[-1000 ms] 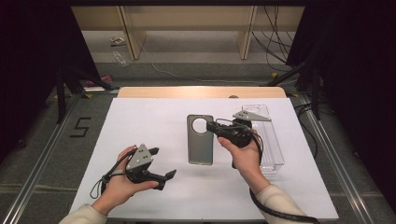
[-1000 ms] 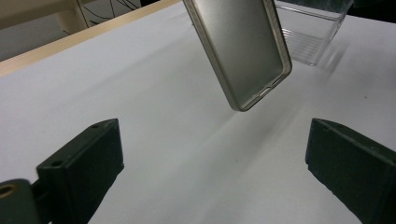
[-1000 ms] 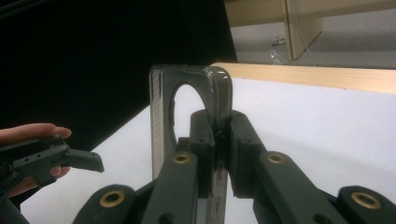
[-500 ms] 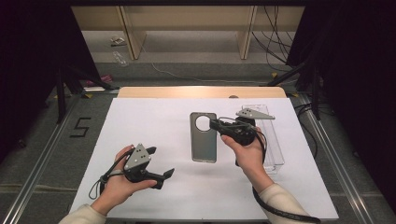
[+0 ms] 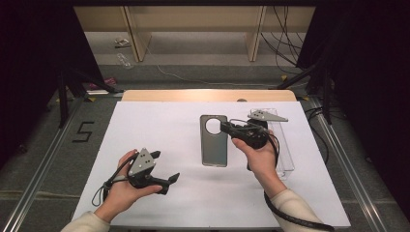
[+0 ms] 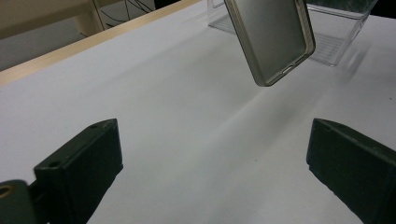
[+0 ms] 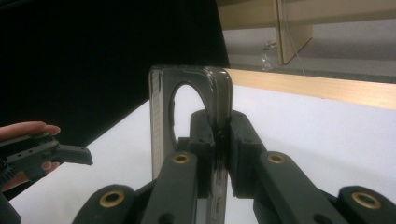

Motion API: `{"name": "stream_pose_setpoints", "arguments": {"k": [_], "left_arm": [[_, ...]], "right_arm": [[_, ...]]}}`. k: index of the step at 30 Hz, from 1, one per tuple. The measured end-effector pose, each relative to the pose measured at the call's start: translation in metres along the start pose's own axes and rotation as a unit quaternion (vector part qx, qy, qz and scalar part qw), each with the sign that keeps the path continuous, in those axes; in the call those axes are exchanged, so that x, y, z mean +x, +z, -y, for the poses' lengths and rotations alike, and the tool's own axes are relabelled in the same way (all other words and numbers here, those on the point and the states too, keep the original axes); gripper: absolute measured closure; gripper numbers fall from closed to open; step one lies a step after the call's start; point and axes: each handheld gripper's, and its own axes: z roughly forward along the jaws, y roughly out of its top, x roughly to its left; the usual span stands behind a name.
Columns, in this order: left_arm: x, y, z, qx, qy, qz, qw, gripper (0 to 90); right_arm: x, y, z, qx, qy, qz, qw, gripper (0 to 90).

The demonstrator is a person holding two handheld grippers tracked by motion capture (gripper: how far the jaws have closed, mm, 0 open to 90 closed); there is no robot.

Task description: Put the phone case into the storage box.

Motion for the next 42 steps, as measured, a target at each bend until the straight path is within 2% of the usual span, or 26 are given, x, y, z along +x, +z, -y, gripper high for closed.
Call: {"name": "stream_pose_setpoints", "arguments": {"k": [42], "left_arm": [[0.004, -0.001, 0.000, -0.002, -0.002, -0.022, 0.9997, 3.3]], "right_arm": [[-0.017, -0.017, -0.012, -0.001, 0.007, 0.017, 0.9998, 82.3]]}}
